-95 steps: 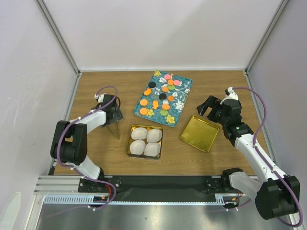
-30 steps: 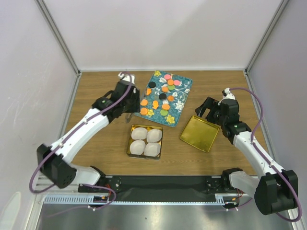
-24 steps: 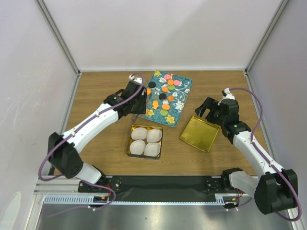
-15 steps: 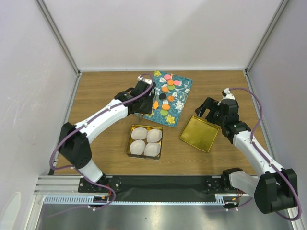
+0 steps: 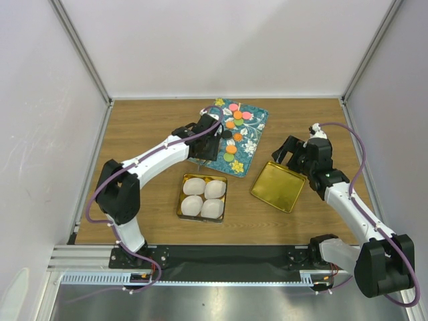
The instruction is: Pack the cookies
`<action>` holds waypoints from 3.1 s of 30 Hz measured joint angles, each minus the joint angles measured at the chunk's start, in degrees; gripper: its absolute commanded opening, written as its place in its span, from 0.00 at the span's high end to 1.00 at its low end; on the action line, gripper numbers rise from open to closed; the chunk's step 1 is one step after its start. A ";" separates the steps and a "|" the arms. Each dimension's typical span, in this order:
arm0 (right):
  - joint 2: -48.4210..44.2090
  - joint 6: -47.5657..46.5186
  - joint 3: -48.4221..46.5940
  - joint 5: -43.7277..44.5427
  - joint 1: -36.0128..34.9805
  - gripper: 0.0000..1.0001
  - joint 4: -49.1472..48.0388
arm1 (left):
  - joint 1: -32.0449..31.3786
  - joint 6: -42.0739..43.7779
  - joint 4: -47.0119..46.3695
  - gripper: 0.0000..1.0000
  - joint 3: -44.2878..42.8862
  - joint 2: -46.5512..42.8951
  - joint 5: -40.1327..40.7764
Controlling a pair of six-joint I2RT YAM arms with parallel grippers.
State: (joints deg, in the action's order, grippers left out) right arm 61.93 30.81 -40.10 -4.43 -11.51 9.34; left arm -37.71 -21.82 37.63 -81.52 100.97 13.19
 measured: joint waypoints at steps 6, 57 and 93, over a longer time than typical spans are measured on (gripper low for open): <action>0.00 0.00 0.00 -0.02 0.00 0.00 0.00 | -0.04 -0.02 -0.26 0.46 -0.22 0.37 -0.17; 0.02 0.00 0.00 -0.13 0.00 0.00 0.17 | -9.25 -4.46 9.90 0.66 15.67 -34.42 2.60; 0.66 0.00 0.00 -0.17 -0.55 0.00 0.17 | -15.06 -17.18 12.63 0.49 33.94 -46.25 6.12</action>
State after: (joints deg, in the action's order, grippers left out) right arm 62.59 30.81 -40.10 -4.60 -12.05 9.52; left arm -52.77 -39.00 50.26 -47.57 54.72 19.31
